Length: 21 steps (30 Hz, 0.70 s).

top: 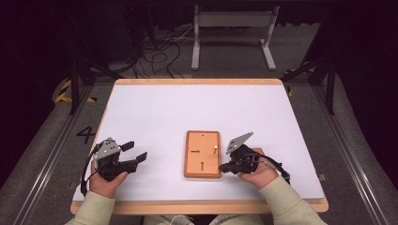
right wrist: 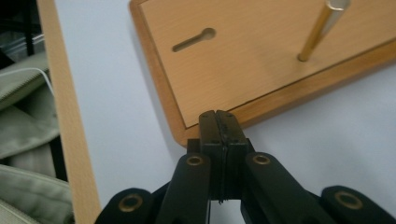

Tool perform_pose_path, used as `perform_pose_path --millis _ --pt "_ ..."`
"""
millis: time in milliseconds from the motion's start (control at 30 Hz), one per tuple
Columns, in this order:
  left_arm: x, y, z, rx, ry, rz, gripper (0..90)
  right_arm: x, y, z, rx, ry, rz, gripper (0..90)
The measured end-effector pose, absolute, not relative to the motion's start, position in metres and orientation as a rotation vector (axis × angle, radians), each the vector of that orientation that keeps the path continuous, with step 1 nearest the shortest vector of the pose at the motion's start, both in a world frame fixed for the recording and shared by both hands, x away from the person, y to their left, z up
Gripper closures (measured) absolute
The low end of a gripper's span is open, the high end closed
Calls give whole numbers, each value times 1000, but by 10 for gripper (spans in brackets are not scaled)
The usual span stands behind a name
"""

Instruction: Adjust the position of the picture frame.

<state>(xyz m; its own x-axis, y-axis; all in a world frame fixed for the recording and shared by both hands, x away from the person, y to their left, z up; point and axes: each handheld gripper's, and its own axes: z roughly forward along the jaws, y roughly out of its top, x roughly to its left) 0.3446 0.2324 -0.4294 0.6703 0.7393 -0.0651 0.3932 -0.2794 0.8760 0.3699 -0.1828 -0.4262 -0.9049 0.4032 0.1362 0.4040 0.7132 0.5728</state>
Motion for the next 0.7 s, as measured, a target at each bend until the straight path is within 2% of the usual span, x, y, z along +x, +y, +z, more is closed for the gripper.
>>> perform_pose_path --millis 700 --pt "344 233 -430 1901 897 441 318 375 -140 -431 -621 -2900 -1032 900"
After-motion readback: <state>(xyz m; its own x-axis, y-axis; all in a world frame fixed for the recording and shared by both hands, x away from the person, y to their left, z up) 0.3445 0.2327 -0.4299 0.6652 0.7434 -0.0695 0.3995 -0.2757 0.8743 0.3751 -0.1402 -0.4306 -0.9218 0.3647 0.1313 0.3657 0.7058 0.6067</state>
